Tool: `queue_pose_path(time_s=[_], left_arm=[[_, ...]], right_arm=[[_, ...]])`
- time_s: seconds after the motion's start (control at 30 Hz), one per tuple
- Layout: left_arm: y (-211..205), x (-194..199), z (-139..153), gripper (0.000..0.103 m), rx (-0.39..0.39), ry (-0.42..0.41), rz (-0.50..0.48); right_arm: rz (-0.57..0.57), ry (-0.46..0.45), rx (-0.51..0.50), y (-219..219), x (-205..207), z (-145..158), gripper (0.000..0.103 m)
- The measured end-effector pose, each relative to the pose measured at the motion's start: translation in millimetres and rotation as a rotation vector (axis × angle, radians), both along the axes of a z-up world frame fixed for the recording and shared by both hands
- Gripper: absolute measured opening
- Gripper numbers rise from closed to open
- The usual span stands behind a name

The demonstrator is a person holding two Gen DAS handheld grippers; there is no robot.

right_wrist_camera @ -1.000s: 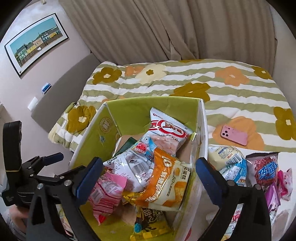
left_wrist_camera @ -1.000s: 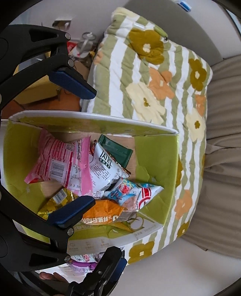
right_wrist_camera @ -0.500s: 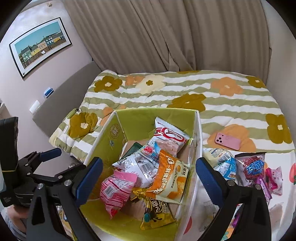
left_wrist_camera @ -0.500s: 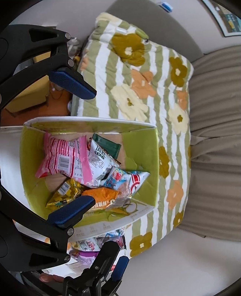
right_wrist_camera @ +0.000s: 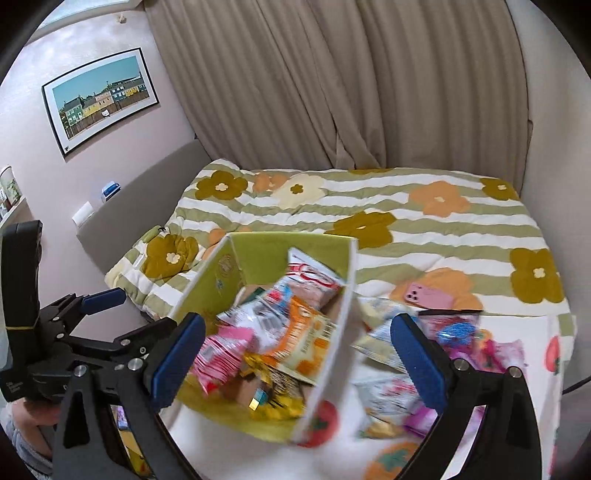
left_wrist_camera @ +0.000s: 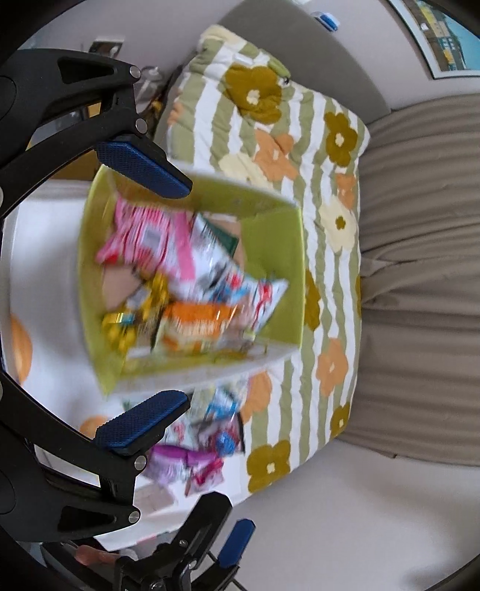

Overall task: Organize snacks
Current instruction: 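Move both tools back over the remaining snacks on the sheet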

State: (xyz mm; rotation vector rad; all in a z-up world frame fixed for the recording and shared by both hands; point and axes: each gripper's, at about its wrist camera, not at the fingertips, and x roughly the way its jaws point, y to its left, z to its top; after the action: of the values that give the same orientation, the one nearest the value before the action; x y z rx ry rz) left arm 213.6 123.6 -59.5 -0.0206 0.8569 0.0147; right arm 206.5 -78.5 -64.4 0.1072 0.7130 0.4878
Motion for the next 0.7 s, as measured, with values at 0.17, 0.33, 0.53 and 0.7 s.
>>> queue_pose_path(time_s=[0.17, 0.33, 0.53, 0.7], left_arm=[[-61.8, -17.5, -7.2, 0.103, -0.007, -0.004, -0.042], [-125.7, -28.5, -20.3, 0.103, -0.011, -0.008, -0.100], [-183.1, -16.5, -46.2, 0.103, -0.035, 0.047, -0.177], [-217.9, 8.4, -75.2, 0.103, -0.034, 0.108, -0.251]], right_arm=[[-0.056, -0.029, -0.070, -61.4, -22.5, -1.2, 0.100], [-0.097, -0.009, -0.095, -123.2, -38.4, -14.7, 0.100], [-0.116, 0.041, -0.134, -173.2, -47.2, -43.8, 0.100], [-0.122, 0.100, -0.161, -197.8, -42.8, -81.0, 0.100]])
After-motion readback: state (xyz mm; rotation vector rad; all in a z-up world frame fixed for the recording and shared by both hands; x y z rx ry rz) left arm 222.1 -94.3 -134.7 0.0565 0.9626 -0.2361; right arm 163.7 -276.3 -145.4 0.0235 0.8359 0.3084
